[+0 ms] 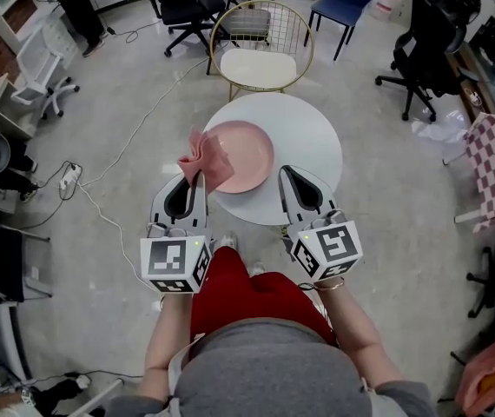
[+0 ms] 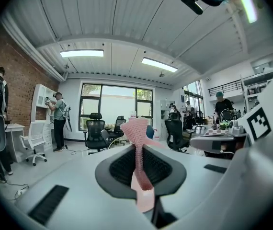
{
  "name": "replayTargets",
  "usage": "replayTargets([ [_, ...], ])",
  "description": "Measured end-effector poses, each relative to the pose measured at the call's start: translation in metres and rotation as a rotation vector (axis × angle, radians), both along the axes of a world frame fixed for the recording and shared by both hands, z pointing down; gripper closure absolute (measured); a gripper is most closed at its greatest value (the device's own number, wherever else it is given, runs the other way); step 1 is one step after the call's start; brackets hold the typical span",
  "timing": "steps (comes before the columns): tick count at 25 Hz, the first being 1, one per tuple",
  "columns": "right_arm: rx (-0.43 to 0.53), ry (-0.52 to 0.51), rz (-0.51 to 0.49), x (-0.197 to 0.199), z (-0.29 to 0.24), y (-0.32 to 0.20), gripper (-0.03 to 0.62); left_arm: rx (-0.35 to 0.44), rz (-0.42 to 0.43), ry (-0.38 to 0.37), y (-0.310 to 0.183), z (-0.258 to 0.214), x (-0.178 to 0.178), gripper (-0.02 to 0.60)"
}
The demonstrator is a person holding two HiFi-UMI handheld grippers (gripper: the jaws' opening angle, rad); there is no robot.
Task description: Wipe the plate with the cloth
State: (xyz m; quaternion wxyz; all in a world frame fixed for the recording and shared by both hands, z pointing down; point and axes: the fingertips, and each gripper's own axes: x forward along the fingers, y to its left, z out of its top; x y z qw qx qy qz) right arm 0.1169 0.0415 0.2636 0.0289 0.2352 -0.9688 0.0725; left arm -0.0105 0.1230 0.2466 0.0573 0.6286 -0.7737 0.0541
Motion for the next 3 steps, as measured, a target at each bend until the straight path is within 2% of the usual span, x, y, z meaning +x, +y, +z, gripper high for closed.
replayTargets([
  [3, 0.001, -0.004, -0.002, 0.0007, -0.0013, 0.0021, 0.566, -0.002, -0.006, 0.002, 0.0034, 0.0013, 0.0003, 0.546],
])
